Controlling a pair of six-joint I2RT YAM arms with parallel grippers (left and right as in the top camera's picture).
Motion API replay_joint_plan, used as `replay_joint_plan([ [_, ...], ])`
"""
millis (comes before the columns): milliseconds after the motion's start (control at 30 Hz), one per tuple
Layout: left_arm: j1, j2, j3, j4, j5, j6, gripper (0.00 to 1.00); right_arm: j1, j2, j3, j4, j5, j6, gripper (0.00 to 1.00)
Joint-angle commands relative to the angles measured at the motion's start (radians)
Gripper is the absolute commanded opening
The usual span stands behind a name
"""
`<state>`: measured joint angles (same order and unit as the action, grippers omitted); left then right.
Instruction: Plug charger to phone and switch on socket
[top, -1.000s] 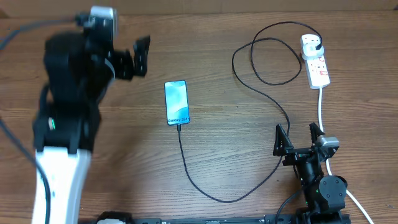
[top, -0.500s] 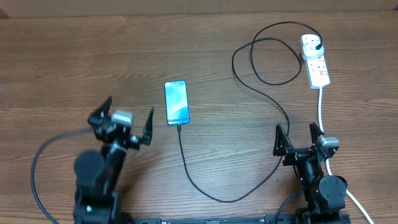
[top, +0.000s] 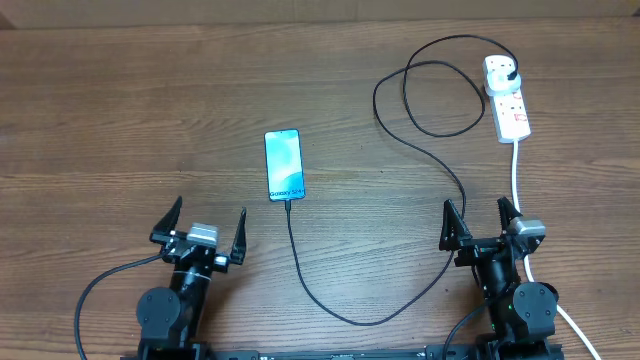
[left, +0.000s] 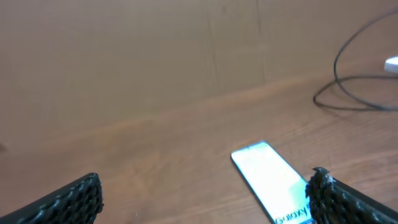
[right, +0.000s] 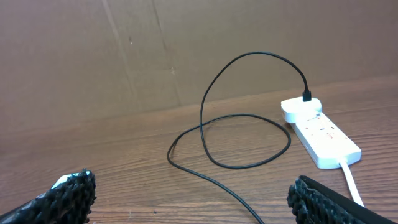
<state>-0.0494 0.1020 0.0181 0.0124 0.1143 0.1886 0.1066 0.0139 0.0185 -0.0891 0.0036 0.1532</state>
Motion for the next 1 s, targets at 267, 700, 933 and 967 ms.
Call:
replay_joint_plan([
  [267,0.012,-0.099,-0.013,-0.083,-0.021,0.014,1.00,0.006,-0.011,-0.011,0.006,-0.005,-0.002,1.00],
  [700,0.012,-0.098,-0.013,-0.083,-0.021,0.014,1.00,0.006,-0.011,-0.011,0.006,-0.005,-0.002,1.00],
  [933,0.012,-0.098,-0.013,-0.083,-0.021,0.014,1.00,0.006,-0.011,-0.011,0.006,-0.005,-0.002,1.00],
  [967,0.012,-0.098,-0.013,-0.083,-0.021,0.014,1.00,0.006,-0.011,-0.011,0.006,-0.005,-0.002,1.00],
])
